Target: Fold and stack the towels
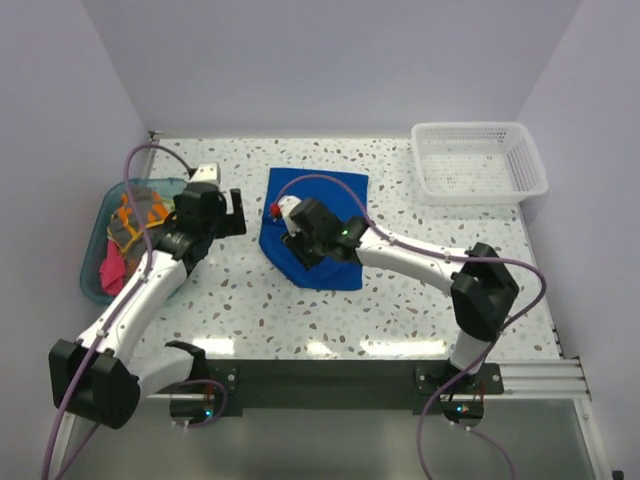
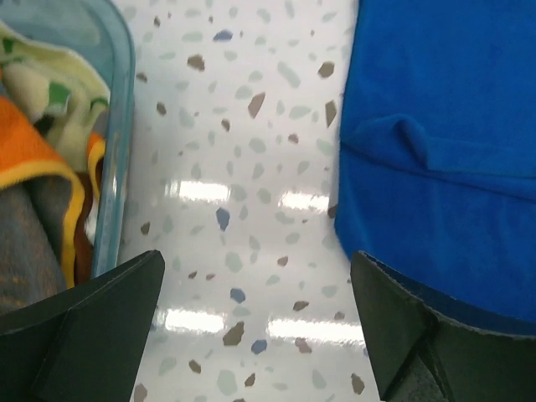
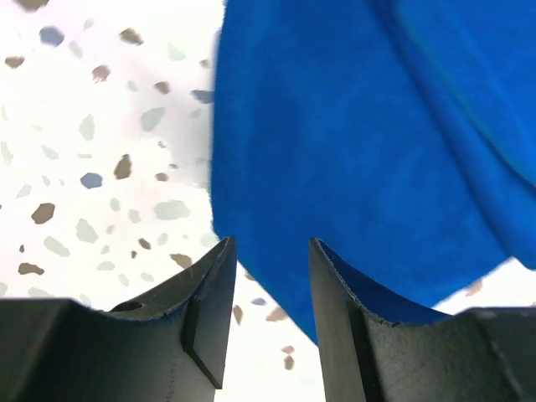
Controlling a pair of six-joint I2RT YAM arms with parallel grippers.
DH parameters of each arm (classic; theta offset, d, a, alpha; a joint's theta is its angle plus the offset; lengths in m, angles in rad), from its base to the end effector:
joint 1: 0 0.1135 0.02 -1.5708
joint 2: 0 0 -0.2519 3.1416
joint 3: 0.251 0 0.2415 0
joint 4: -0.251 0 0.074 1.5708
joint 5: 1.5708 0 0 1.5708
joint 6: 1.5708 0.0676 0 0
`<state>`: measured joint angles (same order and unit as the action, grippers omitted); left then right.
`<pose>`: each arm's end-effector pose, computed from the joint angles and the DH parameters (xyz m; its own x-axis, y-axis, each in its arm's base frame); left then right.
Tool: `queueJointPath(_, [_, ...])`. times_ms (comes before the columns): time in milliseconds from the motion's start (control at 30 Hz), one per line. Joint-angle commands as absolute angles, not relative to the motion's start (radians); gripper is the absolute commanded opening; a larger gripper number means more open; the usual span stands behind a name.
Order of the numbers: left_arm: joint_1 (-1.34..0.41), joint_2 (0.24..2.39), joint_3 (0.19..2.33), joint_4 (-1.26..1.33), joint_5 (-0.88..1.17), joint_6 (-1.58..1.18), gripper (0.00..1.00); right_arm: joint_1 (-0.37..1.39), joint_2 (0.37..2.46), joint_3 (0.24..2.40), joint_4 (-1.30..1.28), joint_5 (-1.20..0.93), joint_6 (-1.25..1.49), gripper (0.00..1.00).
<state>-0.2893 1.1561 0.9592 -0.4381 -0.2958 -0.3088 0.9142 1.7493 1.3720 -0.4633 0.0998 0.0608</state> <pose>0.2656 -0.0585 0.2749 -0.5562 -0.1378 -0.8195 -0.1271 0.9887 -0.0799 0.2486 0.3116 0.2257 -0.4994 -0.5489 -0.6703 -0.7185 0.6947 -0.0336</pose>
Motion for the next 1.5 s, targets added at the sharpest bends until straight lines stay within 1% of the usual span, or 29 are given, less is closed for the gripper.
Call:
queueJointPath(0, [-0.276,1.054,0.836,-0.443,-0.337,-0.368,0.99,0.975,1.834,1.397,-0.422,0.179,0.045,0.43])
queueJointPath(167, [-0.275,0.927,0.720,-0.420,-0.359,-0.400,0.99,1.032,1.946,1.445,-0.397,0.173,0.048,0.43])
queueJointPath(400, [-0.275,0.881,0.683,-0.396,-0.371,-0.420,0.98,1.054,2.059,1.509,-0.400,0.190,0.043,0.44])
queueJointPath(467, [-0.275,0.885,0.690,-0.396,-0.391,-0.414,0.98,1.054,2.078,1.517,-0.403,0.210,0.041,0.41])
queueJointPath(500, [-0.275,0.885,0.692,-0.397,-0.397,-0.408,0.98,1.054,2.083,1.519,-0.406,0.219,0.038,0.38])
queueJointPath(533, [-0.275,0.885,0.690,-0.396,-0.402,-0.403,0.98,1.054,2.085,1.517,-0.405,0.228,0.038,0.29])
queueJointPath(567, [-0.275,0.887,0.692,-0.397,-0.409,-0.400,0.98,1.054,2.080,1.514,-0.403,0.236,0.040,0.23])
queueJointPath(600, [-0.275,0.887,0.689,-0.399,-0.413,-0.399,0.98,1.052,2.074,1.508,-0.406,0.238,0.035,0.14])
queueJointPath(633, [-0.275,0.885,0.687,-0.402,-0.414,-0.396,0.98,1.052,2.071,1.505,-0.408,0.248,0.032,0.09])
queueJointPath(733, [-0.275,0.887,0.686,-0.405,-0.416,-0.390,0.98,1.034,2.036,1.508,-0.419,0.259,0.028,0.00])
queueJointPath(867, [-0.275,0.897,0.687,-0.405,-0.407,-0.384,0.98,0.939,1.967,1.477,-0.388,0.145,0.081,0.00])
queueJointPath(900, [-0.275,0.900,0.687,-0.405,-0.402,-0.382,0.98,0.878,1.939,1.442,-0.352,0.073,0.122,0.00])
queueJointPath(967, [-0.275,0.907,0.687,-0.405,-0.387,-0.380,0.98,0.816,1.924,1.402,-0.310,0.016,0.164,0.02])
queueJointPath(1000, [-0.275,0.907,0.687,-0.403,-0.382,-0.382,0.98,0.758,1.922,1.378,-0.289,0.003,0.202,0.05])
queueJointPath(1033, [-0.275,0.910,0.686,-0.403,-0.376,-0.379,0.98,0.732,1.921,1.367,-0.281,-0.067,0.222,0.07])
queueJointPath(1067, [-0.275,0.910,0.686,-0.403,-0.373,-0.379,0.98,0.683,1.921,1.349,-0.272,-0.090,0.241,0.09])
queueJointPath(1100, [-0.275,0.911,0.686,-0.400,-0.371,-0.377,0.98,0.661,1.919,1.339,-0.253,-0.112,0.277,0.14])
queueJointPath(1167, [-0.275,0.917,0.686,-0.399,-0.364,-0.374,0.98,0.618,1.913,1.321,-0.242,-0.152,0.307,0.20])
queueJointPath(1200, [-0.275,0.920,0.687,-0.399,-0.361,-0.374,0.98,0.609,1.908,1.316,-0.235,-0.158,0.327,0.26])
queueJointPath(1267, [-0.275,0.926,0.687,-0.399,-0.356,-0.370,0.98,0.598,1.898,1.313,-0.238,-0.140,0.331,0.33])
queueJointPath(1300, [-0.275,0.930,0.687,-0.402,-0.354,-0.370,0.98,0.598,1.896,1.318,-0.251,-0.130,0.318,0.40])
queueJointPath(1400, [-0.275,0.939,0.687,-0.400,-0.348,-0.368,0.98,0.603,1.879,1.327,-0.270,-0.094,0.289,0.48])
queueJointPath(1467, [-0.275,0.948,0.689,-0.402,-0.344,-0.368,0.98,0.617,1.864,1.333,-0.284,-0.080,0.247,0.49])
